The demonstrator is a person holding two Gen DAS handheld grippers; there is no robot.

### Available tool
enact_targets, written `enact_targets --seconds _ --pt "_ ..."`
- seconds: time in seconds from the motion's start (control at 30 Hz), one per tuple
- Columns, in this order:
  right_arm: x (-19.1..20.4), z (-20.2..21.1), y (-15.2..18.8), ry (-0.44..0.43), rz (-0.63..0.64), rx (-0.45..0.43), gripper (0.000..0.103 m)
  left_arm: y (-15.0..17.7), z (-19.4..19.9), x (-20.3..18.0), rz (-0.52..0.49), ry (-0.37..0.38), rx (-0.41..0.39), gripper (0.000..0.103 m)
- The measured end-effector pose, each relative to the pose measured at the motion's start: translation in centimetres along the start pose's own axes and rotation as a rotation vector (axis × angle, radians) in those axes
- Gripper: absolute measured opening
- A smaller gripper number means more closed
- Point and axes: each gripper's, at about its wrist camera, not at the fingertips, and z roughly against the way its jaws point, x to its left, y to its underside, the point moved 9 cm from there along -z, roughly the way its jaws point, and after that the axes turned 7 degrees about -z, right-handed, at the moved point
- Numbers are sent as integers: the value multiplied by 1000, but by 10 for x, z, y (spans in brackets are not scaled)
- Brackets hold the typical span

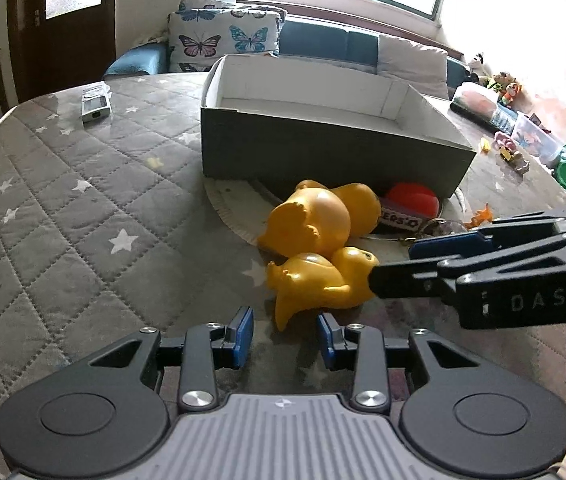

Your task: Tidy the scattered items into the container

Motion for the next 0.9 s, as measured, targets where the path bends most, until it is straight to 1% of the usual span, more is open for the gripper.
enact_targets --seconds 0.2,0.37,0.5,0.63,0.8,0.9 --pt "5 -10 -3 -58 15 15 50 -2 2 9 2 0 -8 32" --pt "16 -14 2 -98 86 28 50 -3 6 15 -3 -1 -17 31" --pt "21 -12 6 -81 155 25 50 -8 11 17 5 8 -23 32" --pt "23 -13 6 -66 187 19 50 -13 16 18 14 19 -33 32" --pt "29 -19 7 -29 251 10 50 -17 21 15 46 65 -50 34" --pt "30 -23 8 -21 261 9 50 -19 18 15 73 92 -53 34"
